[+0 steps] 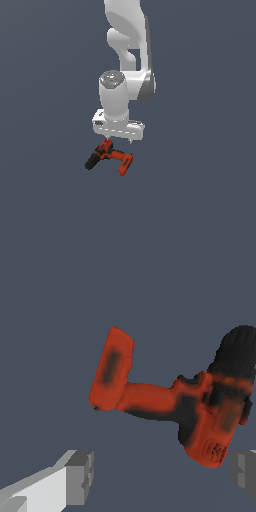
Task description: Pick up the object and move it to a goal position.
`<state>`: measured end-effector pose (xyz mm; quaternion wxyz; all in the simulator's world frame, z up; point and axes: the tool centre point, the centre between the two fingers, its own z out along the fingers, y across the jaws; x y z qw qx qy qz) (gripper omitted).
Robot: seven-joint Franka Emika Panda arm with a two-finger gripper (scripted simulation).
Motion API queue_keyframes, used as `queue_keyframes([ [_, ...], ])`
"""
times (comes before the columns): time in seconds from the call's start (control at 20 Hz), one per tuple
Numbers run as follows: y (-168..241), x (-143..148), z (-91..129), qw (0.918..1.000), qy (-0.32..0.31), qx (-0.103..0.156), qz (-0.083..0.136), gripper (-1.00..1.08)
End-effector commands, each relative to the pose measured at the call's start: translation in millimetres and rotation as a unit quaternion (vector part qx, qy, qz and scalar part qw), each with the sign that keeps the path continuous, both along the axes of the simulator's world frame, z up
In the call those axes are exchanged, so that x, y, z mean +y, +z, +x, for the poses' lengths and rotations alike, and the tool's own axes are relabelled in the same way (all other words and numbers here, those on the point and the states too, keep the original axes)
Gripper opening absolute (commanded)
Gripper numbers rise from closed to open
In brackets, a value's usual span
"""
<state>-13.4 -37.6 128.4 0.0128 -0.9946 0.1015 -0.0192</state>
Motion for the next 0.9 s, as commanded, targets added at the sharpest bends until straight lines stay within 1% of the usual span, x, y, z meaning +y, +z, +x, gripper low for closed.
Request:
queue_keyframes([
  [0.0,-16,-15,-10,0.9994,-0.035,-0.001,0.003,1.08],
  [0.25,-44,-42,-30,0.9948,-0.101,-0.005,0.006,1.08],
  [0.45,-58,-57,-42,0.9906,-0.137,-0.006,0.007,1.08],
  [0.65,-65,-65,-49,0.9876,-0.156,-0.007,0.006,1.08],
  [0.85,-66,-66,-50,0.9874,-0.158,-0.007,0.006,1.08],
])
